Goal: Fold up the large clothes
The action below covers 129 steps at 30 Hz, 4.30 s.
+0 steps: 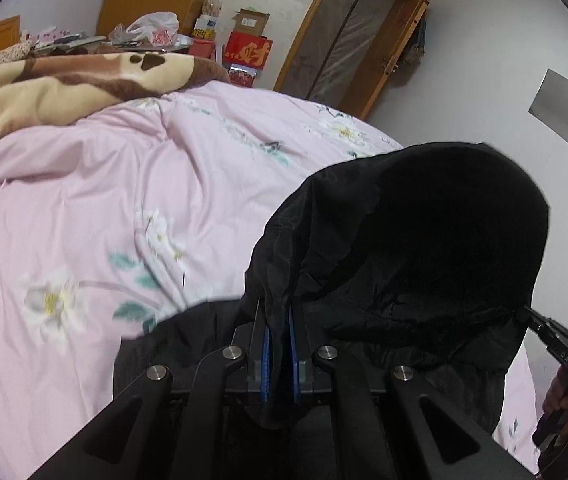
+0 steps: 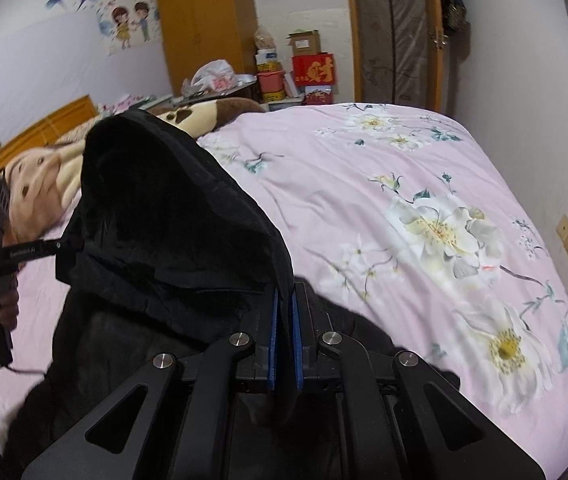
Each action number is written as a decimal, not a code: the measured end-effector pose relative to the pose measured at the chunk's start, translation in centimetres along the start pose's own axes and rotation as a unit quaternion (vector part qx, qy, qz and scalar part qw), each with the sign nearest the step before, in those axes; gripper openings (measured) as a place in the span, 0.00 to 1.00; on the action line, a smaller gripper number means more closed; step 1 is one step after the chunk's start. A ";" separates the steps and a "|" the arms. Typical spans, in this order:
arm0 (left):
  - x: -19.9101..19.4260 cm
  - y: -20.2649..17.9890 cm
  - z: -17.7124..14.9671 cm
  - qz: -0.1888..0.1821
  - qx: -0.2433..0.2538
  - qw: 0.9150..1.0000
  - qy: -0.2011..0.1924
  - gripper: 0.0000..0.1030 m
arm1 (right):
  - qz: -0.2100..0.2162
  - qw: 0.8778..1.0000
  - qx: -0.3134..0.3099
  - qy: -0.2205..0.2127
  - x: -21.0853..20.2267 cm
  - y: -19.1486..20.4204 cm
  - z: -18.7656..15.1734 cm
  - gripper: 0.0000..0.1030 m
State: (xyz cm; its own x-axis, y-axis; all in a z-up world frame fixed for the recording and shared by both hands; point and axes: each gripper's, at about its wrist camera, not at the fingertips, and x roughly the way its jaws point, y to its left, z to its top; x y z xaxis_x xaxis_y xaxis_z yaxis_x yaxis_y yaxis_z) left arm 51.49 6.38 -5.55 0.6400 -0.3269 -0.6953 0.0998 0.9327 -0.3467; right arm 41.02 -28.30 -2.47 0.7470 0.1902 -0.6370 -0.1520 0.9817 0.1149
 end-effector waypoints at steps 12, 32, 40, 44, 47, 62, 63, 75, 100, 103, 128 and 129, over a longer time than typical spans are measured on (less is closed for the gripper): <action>-0.9 1.4 -3.8 0.020 -0.025 0.999 -0.003 0.12 | -0.120 0.983 -0.132 -0.036 -3.5 2.5 -4.0 0.00; -0.2 1.6 -4.2 0.029 -0.014 0.999 0.016 0.20 | 0.061 0.978 -0.200 -0.011 -0.4 10.7 5.7 0.60; -2.3 1.0 -4.3 0.014 0.013 0.999 0.030 0.27 | -0.031 0.962 -0.271 0.028 3.8 13.2 5.4 0.09; -2.9 -0.5 -4.9 -0.003 0.041 0.999 0.033 0.27 | -0.074 0.960 -0.270 -0.006 3.6 12.7 5.7 0.02; -2.6 -1.7 -5.2 -0.007 0.059 0.998 0.032 0.27 | -0.100 0.960 -0.259 -0.037 3.1 12.9 6.0 0.01; 4.0 0.2 -4.9 0.010 -0.048 0.996 0.070 0.27 | -0.031 0.952 -0.289 -0.094 -3.7 15.1 -1.0 0.00; 3.8 0.7 -5.2 0.003 -0.059 0.996 0.067 0.27 | -0.025 0.953 -0.287 -0.093 -4.0 15.1 -1.6 0.00; -1.8 5.9 -8.5 -0.023 -0.144 0.989 0.031 0.27 | 0.023 0.952 -0.304 -0.018 -4.5 16.9 -11.8 0.00; -3.9 -7.2 -9.2 -0.134 -0.177 0.967 0.122 0.86 | 0.080 0.996 0.046 0.014 -7.2 3.3 -10.0 0.50; -1.9 -8.2 -10.0 -0.110 -0.191 0.965 0.143 0.85 | 0.073 0.996 0.052 0.015 -7.0 2.8 -9.8 0.50; -4.7 -6.3 -12.3 -0.109 -0.139 0.979 0.105 0.12 | 0.017 0.999 0.031 0.038 3.2 1.6 -6.6 0.50; -4.4 -6.6 -12.7 -0.101 -0.127 0.981 0.107 0.12 | -0.009 0.999 0.026 0.026 2.9 1.4 -6.4 0.50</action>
State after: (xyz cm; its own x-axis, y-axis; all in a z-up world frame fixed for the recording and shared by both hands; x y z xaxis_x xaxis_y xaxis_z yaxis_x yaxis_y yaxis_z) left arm 38.31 -0.26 -8.19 0.4491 -0.5511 -0.7033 -0.0018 0.7865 -0.6175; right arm 38.80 -26.44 -9.03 0.7145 0.1731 -0.6779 -0.1036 0.9844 0.1422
